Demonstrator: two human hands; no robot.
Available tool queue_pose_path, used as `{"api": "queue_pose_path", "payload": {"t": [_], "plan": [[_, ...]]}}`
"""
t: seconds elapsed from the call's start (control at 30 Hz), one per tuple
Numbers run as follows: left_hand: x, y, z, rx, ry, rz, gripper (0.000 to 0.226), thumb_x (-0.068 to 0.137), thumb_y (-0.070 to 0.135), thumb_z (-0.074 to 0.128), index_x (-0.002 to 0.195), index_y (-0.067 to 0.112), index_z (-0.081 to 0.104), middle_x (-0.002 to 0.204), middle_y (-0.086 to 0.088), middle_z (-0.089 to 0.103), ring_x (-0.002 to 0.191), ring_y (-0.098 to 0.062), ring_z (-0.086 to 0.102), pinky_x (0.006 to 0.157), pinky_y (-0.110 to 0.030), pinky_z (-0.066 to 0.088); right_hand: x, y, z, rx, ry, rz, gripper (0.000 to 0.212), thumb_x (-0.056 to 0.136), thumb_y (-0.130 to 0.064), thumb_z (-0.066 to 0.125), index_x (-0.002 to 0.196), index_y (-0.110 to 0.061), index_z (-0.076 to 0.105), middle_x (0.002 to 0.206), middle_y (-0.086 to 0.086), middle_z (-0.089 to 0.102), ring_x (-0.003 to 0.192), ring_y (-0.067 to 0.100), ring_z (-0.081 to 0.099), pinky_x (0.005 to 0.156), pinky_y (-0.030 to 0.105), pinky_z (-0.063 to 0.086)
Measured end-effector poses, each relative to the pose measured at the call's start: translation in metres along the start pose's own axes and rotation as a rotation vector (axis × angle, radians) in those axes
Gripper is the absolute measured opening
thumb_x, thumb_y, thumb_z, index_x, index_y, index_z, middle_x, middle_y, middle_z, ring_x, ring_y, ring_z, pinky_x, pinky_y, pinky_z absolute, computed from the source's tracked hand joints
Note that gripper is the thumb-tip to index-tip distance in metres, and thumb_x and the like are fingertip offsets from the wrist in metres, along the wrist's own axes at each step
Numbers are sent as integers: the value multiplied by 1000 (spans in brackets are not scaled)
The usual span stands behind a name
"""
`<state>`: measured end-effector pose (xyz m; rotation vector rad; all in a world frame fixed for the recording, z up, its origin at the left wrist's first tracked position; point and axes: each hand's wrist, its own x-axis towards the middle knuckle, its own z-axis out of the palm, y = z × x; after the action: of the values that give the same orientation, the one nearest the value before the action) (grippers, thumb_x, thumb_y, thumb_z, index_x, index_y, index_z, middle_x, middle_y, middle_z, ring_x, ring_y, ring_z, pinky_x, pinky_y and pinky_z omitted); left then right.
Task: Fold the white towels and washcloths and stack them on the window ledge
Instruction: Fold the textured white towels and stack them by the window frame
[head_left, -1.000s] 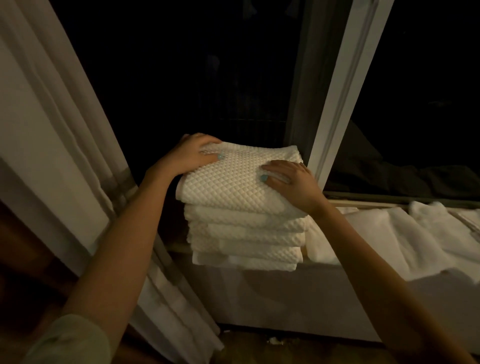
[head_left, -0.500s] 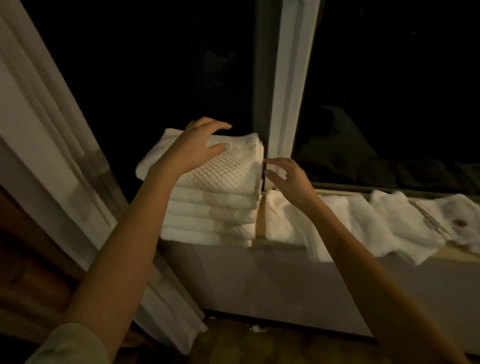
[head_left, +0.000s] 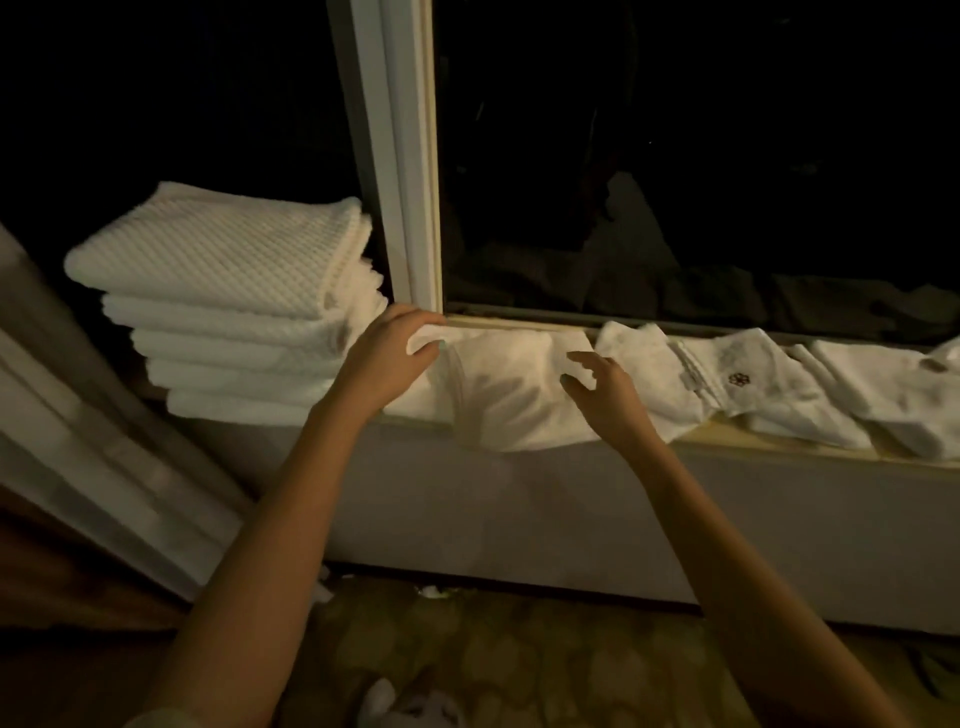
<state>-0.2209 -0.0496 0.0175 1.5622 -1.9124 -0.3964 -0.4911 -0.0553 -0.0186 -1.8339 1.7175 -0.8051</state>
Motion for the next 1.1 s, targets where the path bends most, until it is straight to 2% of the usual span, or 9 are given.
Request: {"api": "queue_pose_path", "payload": {"t": [0.13, 0.33, 0.4, 0.5, 0.67, 0.77, 0.97, 1.03, 1.1], "plan": [[-9, -10, 35, -27, -44, -195, 30, 91, 22, 61, 120, 19, 62, 122, -6, 57, 101, -21, 60, 85, -36, 51, 7, 26, -1, 54, 6, 154, 49, 95, -28, 56, 140, -14, 43, 137, 15, 49, 111, 29, 56, 83, 37, 50], [4, -17, 61, -217, -57, -468, 34, 94, 21, 58, 125, 8, 56, 110, -2, 56, 102, -20, 56, 84, -30, 45, 33, 43, 5, 97, 12, 261, 51, 97, -30, 53, 141, -9, 40, 131, 19, 54, 113, 36, 55, 91, 48, 50], [4, -22, 69, -270, -110, -525, 33, 94, 28, 58, 120, 9, 58, 104, 0, 58, 100, -19, 58, 87, -33, 49, 41, 47, 6, 109, 23, 276, 49, 97, -31, 52, 140, -9, 42, 130, 18, 55, 113, 35, 55, 93, 47, 49], [1, -28, 85, -270, -103, -519, 27, 92, 34, 59, 108, 13, 64, 97, 0, 65, 92, -21, 63, 87, -42, 53, 51, 51, 6, 87, 16, 278, 46, 96, -35, 52, 135, -10, 48, 124, 14, 58, 110, 31, 57, 90, 38, 47], [17, -22, 92, -370, -50, -578, 34, 91, 37, 59, 94, 4, 65, 86, -7, 65, 74, -15, 57, 74, -32, 47, 66, 47, 10, 98, -52, 246, 40, 96, -40, 51, 127, -16, 54, 119, 8, 58, 97, 15, 48, 85, 29, 38], [25, -19, 96, -568, -31, -656, 32, 89, 37, 62, 103, 8, 63, 96, -1, 64, 88, -16, 59, 79, -31, 47, 71, 47, 10, 126, -73, 218, 44, 93, -43, 54, 129, -18, 50, 123, 9, 58, 97, 13, 49, 82, 29, 39], [36, -15, 110, -606, 30, -661, 40, 85, 35, 67, 118, 16, 56, 113, 3, 59, 102, -15, 56, 85, -34, 48, 73, 51, 14, 150, -149, 143, 57, 88, -39, 64, 136, -22, 39, 133, 6, 52, 105, 18, 53, 84, 30, 44], [38, -14, 113, -696, 75, -685, 39, 85, 31, 68, 119, 16, 57, 113, 1, 61, 105, -17, 57, 84, -33, 49, 78, 53, 14, 189, -137, 180, 62, 87, -37, 66, 138, -17, 37, 133, 7, 52, 115, 25, 54, 90, 33, 44], [38, -15, 114, -805, 99, -698, 39, 84, 28, 70, 120, 18, 59, 115, 0, 63, 108, -20, 59, 91, -41, 50, 82, 57, 13, 284, -138, 235, 66, 85, -39, 67, 139, -13, 40, 133, 10, 53, 118, 28, 53, 99, 41, 45]]}}
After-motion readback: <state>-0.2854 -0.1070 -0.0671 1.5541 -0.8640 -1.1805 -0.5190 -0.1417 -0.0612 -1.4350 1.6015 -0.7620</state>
